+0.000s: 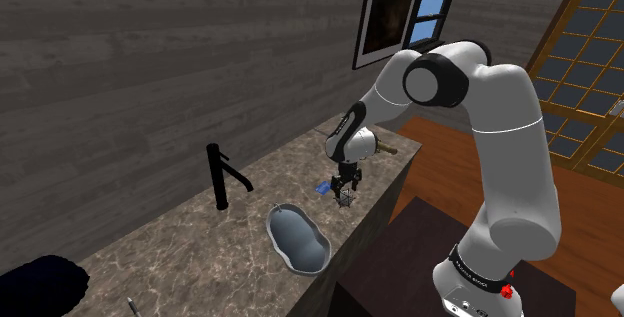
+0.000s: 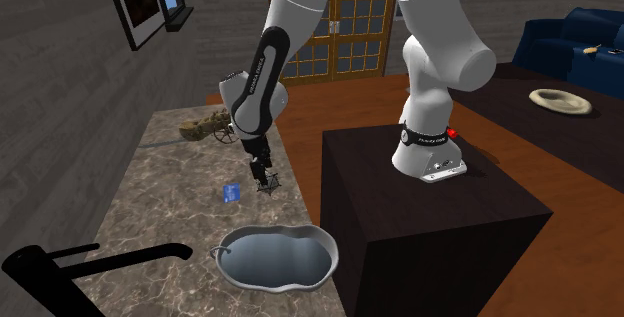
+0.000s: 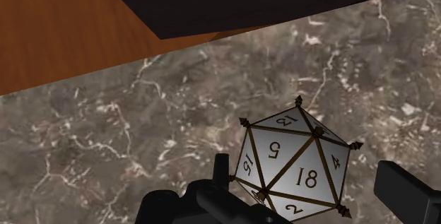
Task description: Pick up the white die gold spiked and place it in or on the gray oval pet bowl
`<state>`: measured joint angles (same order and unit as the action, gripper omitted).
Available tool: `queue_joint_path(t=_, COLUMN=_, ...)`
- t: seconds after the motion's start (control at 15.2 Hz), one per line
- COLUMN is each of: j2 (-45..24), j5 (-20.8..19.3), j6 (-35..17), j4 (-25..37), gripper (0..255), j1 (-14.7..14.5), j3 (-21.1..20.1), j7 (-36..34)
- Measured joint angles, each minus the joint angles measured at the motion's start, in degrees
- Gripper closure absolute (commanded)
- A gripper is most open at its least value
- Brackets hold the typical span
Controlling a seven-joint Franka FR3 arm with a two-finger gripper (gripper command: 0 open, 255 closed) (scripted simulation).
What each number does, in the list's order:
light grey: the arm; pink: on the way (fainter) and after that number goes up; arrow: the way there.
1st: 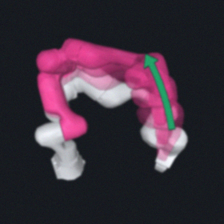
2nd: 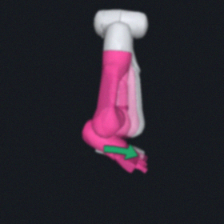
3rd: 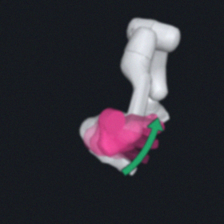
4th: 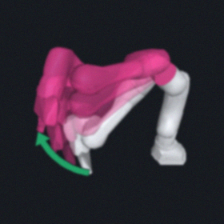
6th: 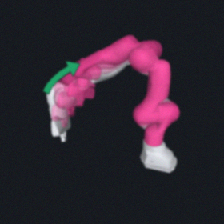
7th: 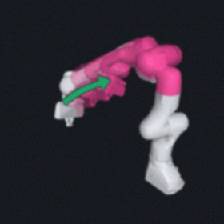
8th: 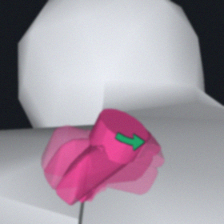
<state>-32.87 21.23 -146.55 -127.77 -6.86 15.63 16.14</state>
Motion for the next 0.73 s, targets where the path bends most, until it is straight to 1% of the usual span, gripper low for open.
queue_joint_path(t=0.07, j2=0.0, j5=0.0, j6=0.0, j4=0.0, gripper=255, j1=0.0, j3=0.0, j7=0.0)
queue_joint_path(t=0.73, j2=0.0, j5=0.0, j6=0.0, j4=0.0, gripper=255, j1=0.0, j3=0.0, j7=0.0)
